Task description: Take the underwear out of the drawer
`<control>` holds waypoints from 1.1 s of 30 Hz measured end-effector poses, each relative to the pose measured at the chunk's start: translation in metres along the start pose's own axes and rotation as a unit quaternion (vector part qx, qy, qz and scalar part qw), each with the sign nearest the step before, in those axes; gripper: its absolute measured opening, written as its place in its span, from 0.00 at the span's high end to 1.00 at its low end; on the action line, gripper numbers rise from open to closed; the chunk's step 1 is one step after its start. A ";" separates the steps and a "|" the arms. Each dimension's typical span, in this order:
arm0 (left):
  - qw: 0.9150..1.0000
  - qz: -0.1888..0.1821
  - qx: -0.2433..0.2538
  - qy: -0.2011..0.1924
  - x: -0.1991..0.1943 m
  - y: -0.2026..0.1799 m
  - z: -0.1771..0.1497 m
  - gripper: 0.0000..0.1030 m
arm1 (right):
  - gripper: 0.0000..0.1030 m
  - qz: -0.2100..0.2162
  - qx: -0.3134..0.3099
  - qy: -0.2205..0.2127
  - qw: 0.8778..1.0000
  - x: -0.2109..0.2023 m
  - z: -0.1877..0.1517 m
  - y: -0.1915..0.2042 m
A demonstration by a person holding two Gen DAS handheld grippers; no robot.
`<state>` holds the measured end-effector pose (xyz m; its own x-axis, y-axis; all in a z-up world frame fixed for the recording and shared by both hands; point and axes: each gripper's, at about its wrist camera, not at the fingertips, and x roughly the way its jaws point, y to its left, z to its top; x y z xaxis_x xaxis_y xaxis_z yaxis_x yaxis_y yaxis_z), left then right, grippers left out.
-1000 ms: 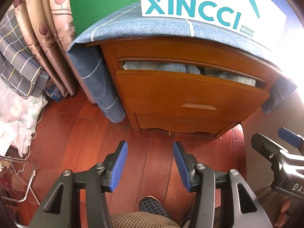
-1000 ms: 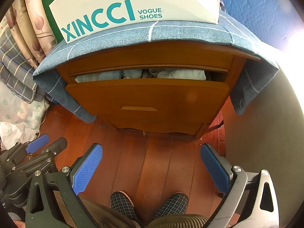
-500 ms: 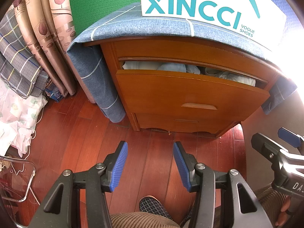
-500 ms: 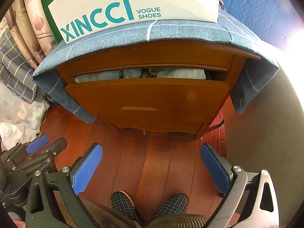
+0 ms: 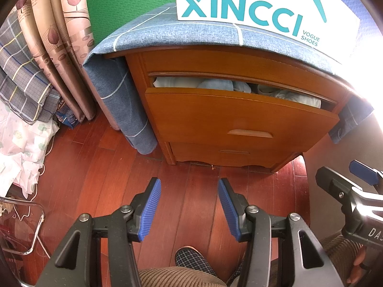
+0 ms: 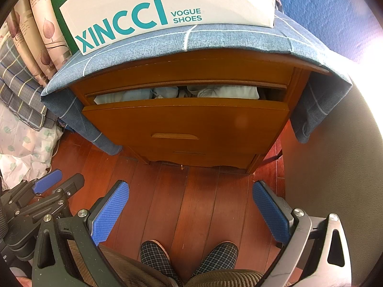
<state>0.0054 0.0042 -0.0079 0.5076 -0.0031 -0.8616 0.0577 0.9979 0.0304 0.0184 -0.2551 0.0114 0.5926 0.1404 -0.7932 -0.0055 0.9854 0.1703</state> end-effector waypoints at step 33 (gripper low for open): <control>0.995 -0.073 -0.066 -0.006 -0.006 0.020 0.006 0.51 | 0.01 0.016 0.021 -0.007 1.000 -0.003 -0.001 -0.014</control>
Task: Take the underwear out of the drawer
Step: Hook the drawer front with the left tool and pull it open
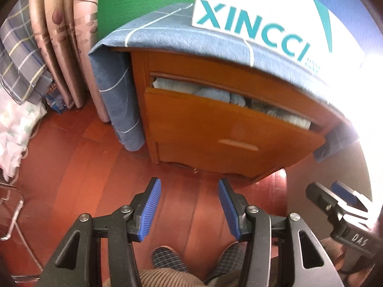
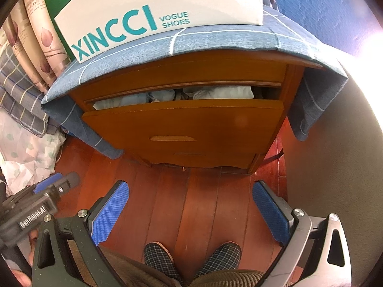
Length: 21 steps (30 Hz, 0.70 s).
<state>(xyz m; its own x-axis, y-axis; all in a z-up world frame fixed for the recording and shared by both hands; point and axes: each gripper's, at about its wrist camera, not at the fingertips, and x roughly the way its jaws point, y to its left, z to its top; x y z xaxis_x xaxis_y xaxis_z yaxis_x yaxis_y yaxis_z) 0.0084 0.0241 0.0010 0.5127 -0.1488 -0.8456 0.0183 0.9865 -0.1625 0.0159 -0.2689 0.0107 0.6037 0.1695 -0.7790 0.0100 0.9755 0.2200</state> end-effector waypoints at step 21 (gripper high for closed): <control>0.924 -0.188 -0.330 0.042 0.097 0.058 0.062 0.25 | 0.01 0.041 0.046 -0.027 0.998 -0.013 0.001 -0.024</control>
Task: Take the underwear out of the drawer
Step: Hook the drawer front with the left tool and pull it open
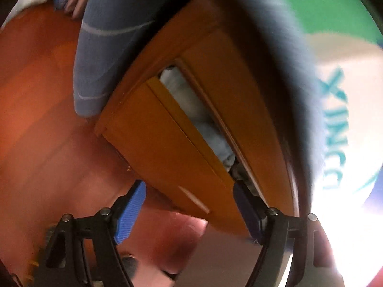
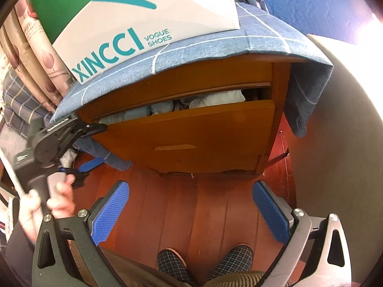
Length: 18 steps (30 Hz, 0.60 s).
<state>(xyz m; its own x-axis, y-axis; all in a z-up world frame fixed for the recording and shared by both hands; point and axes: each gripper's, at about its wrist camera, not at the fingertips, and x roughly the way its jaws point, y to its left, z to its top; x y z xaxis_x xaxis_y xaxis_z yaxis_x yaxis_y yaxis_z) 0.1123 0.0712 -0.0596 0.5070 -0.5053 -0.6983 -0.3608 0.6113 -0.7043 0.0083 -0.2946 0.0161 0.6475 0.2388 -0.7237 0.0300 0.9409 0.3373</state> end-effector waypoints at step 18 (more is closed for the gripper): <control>0.990 -0.058 -0.128 -0.008 0.049 0.033 0.003 0.00 | 0.01 0.025 0.032 -0.028 0.999 -0.012 0.000 -0.009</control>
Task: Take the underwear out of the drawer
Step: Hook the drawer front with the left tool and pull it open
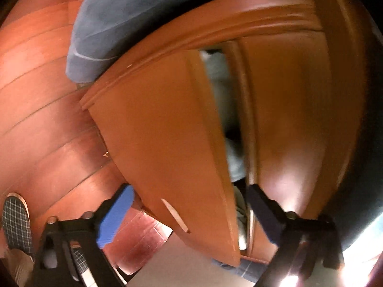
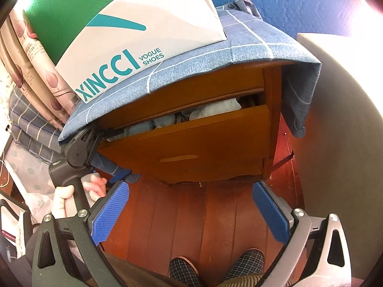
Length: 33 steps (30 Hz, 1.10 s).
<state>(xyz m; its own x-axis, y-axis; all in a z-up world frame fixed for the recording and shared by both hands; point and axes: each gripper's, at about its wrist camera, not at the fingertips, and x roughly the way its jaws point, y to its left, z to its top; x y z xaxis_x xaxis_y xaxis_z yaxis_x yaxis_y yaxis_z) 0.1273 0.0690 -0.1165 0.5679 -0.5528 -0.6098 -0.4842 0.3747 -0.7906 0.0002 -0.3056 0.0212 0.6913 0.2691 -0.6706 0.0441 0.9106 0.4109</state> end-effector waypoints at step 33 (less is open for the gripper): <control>0.985 0.172 0.031 0.010 0.000 0.012 -0.007 0.00 | 0.01 0.001 -0.001 -0.008 1.000 -0.001 -0.001 0.002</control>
<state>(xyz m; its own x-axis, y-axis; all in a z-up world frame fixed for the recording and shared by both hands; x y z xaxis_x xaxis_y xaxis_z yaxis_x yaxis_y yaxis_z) 0.1166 0.0683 -0.1252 0.3640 -0.3996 -0.8413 -0.6037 0.5866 -0.5398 -0.0009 -0.3036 0.0221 0.7033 0.2652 -0.6596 0.0413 0.9110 0.4103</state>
